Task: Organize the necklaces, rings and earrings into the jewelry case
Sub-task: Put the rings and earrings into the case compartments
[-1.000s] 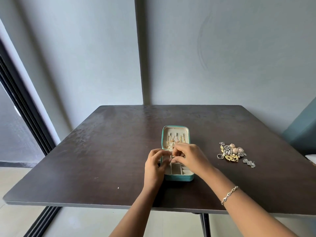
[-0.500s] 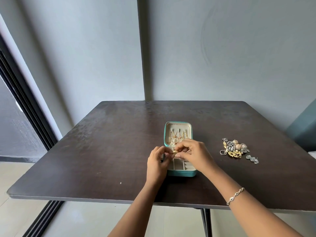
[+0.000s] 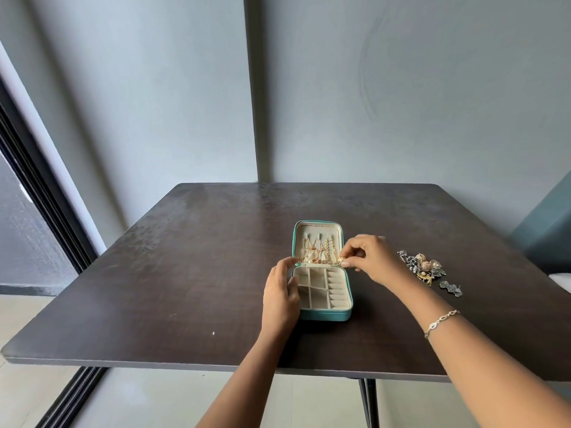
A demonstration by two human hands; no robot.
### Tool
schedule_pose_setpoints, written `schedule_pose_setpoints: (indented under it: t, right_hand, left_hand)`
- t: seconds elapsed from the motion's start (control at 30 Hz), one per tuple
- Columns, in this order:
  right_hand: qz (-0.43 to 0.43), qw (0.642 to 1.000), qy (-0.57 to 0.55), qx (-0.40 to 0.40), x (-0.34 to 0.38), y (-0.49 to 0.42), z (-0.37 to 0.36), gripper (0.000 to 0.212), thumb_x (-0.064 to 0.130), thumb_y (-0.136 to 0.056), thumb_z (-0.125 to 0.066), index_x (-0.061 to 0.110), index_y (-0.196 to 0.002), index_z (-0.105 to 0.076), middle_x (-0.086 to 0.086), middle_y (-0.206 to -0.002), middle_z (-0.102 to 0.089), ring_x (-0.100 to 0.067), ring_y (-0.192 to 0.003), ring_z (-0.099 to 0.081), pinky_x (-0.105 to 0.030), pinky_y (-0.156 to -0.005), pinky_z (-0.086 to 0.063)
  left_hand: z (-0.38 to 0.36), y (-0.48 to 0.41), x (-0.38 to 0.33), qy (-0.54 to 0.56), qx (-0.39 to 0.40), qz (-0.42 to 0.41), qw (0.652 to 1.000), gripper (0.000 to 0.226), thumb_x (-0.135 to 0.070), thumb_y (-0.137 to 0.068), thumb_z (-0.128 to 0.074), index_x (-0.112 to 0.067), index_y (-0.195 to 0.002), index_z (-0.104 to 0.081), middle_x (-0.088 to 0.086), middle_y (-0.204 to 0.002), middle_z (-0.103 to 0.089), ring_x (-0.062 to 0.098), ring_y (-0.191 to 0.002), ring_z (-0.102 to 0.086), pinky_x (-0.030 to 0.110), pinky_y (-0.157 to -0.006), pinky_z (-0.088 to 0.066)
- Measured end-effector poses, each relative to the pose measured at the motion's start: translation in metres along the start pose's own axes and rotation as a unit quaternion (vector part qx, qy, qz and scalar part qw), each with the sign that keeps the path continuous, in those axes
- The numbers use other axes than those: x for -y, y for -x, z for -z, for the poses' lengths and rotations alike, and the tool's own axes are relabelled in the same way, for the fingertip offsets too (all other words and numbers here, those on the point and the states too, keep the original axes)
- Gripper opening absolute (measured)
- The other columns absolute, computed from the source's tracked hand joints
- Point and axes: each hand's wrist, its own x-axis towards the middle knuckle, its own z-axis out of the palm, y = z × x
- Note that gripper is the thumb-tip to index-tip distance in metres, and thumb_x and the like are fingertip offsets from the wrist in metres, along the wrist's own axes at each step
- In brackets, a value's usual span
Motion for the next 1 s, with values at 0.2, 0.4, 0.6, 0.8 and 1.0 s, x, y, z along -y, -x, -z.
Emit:
schedule_pose_setpoints:
  t: [0.2,0.4,0.6,0.8,1.0]
  right_hand:
    - [0.021,0.996,0.073,0.037,0.004,-0.006,-0.008,0.007,0.007,-0.072,-0.073,0.007,-0.078,-0.069,0.006,-0.074,-0.058,-0.009,-0.068,-0.052,-0.007,-0.058,-0.034]
    - [0.031,0.992,0.11,0.054,0.001,-0.004,-0.015,0.008,0.009,-0.071,-0.073,0.012,-0.076,-0.067,0.005,-0.078,-0.062,-0.001,-0.06,-0.048,-0.015,-0.057,-0.034]
    - [0.037,0.991,0.12,0.049,0.002,-0.002,-0.017,0.016,0.008,-0.07,-0.073,0.017,-0.075,-0.061,0.009,-0.075,-0.058,-0.006,-0.061,-0.051,-0.024,-0.063,-0.04]
    - [0.032,0.993,0.103,0.052,-0.001,-0.001,-0.015,0.013,0.008,-0.071,-0.074,0.014,-0.078,-0.065,0.014,-0.075,-0.054,-0.003,-0.065,-0.051,-0.024,-0.066,-0.042]
    - [0.037,0.991,0.115,0.048,0.0,0.001,-0.014,0.008,0.012,-0.075,-0.071,0.014,-0.082,-0.067,0.009,-0.083,-0.057,-0.012,-0.075,-0.056,-0.023,-0.069,-0.042]
  left_hand:
    - [-0.002,-0.001,0.002,-0.02,0.027,0.011,0.999,0.041,-0.001,-0.094,-0.035,-0.022,-0.128,-0.044,0.003,-0.131,-0.051,0.02,-0.119,-0.048,0.028,-0.095,-0.039]
    - [-0.002,-0.001,0.002,-0.026,0.032,0.005,0.999,0.044,0.001,-0.093,-0.035,-0.023,-0.129,-0.042,0.001,-0.132,-0.05,0.018,-0.12,-0.047,0.024,-0.094,-0.038]
    - [-0.001,0.0,0.0,-0.036,0.029,-0.003,0.999,0.044,0.002,-0.092,-0.035,-0.02,-0.129,-0.043,0.0,-0.132,-0.051,0.018,-0.12,-0.046,0.02,-0.091,-0.034]
    - [0.0,0.0,-0.001,-0.033,0.032,-0.003,0.999,0.044,0.002,-0.092,-0.035,-0.02,-0.129,-0.044,0.001,-0.132,-0.05,0.019,-0.12,-0.047,0.027,-0.096,-0.039]
    - [0.0,0.0,0.0,-0.035,0.033,-0.003,0.999,0.043,0.001,-0.092,-0.035,-0.021,-0.128,-0.044,0.0,-0.132,-0.05,0.018,-0.121,-0.047,0.027,-0.097,-0.039]
